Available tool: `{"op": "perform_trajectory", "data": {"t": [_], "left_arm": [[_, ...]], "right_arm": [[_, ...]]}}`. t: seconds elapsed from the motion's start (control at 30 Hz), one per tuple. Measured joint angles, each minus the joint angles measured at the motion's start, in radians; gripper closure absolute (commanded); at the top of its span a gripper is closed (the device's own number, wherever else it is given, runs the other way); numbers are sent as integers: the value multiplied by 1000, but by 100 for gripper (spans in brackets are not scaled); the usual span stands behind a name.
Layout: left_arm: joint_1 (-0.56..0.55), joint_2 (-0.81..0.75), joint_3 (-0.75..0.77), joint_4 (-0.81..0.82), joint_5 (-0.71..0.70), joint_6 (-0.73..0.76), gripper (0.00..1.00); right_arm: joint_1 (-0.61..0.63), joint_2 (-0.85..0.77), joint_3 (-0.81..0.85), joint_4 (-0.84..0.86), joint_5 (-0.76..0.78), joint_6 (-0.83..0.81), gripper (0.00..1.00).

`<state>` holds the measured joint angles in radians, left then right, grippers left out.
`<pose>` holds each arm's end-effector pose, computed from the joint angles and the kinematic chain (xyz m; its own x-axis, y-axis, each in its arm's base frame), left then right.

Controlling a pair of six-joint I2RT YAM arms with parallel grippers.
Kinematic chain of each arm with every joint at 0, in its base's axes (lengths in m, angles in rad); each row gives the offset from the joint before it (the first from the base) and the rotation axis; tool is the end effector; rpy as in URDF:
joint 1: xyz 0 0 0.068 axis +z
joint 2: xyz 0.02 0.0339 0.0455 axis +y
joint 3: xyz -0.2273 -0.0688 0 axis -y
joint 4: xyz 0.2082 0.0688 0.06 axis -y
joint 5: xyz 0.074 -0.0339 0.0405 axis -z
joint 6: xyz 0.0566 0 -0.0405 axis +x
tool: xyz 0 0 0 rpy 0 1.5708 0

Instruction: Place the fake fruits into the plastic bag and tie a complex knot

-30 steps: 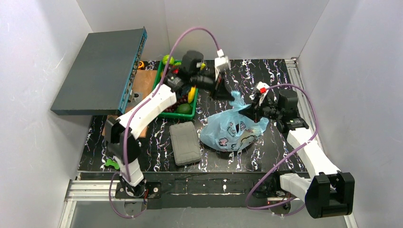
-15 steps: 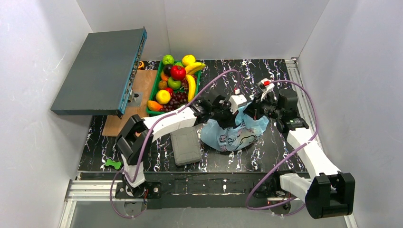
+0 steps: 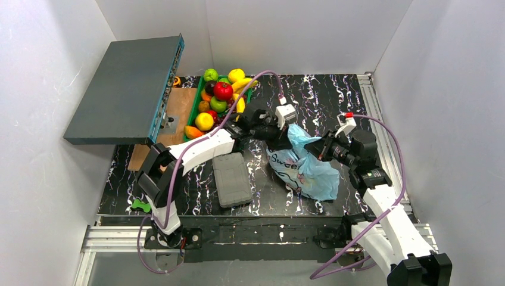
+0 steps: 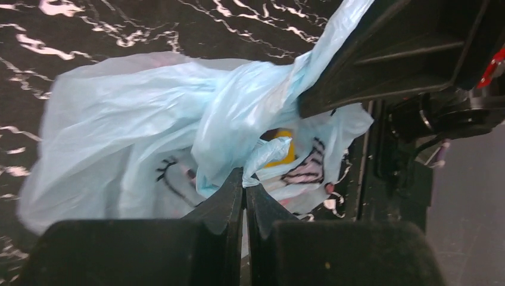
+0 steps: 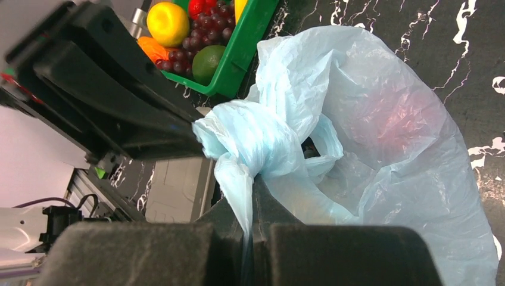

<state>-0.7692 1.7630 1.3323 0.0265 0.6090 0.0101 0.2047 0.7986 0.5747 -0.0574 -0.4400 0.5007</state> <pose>0.2565 -0.2934 0.2568 -0.2730 0.2758 -0.9216 0.9512 0.2207 -0.2157 0.1890 0.0639 0.2538 -0.5191 0.3358 -0.7860 -0.3823 0.7312 0.5649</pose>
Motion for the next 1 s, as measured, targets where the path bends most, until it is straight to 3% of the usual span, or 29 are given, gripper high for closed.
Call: {"op": "perform_trajectory", "data": {"t": [0.37, 0.43, 0.53, 0.57, 0.63, 0.73, 0.8, 0.9, 1.0], "left_arm": [[-31, 186, -2, 216, 25, -396, 100], [-27, 196, -15, 262, 28, -448, 100], [-18, 196, -27, 301, 35, -502, 100], [-11, 196, -31, 314, 36, -514, 100], [-1, 196, -35, 323, 38, -526, 100], [14, 196, -42, 334, 43, -535, 100], [19, 195, -43, 337, 45, -536, 100], [19, 195, -43, 341, 51, -538, 100], [19, 195, -43, 341, 58, -540, 100]], "right_arm": [[34, -61, -32, 6, -10, -5, 98], [34, -61, -34, -1, -17, -19, 72], [34, -56, 0, -72, -35, -65, 21], [32, -43, 49, -138, -49, -97, 9], [30, -24, 148, -216, -71, -151, 2], [17, -28, 304, -285, -122, -237, 2], [3, -37, 373, -311, -150, -268, 8], [-52, -10, 493, -367, -178, -296, 34], [-172, 69, 563, -385, -209, -322, 53]]}}
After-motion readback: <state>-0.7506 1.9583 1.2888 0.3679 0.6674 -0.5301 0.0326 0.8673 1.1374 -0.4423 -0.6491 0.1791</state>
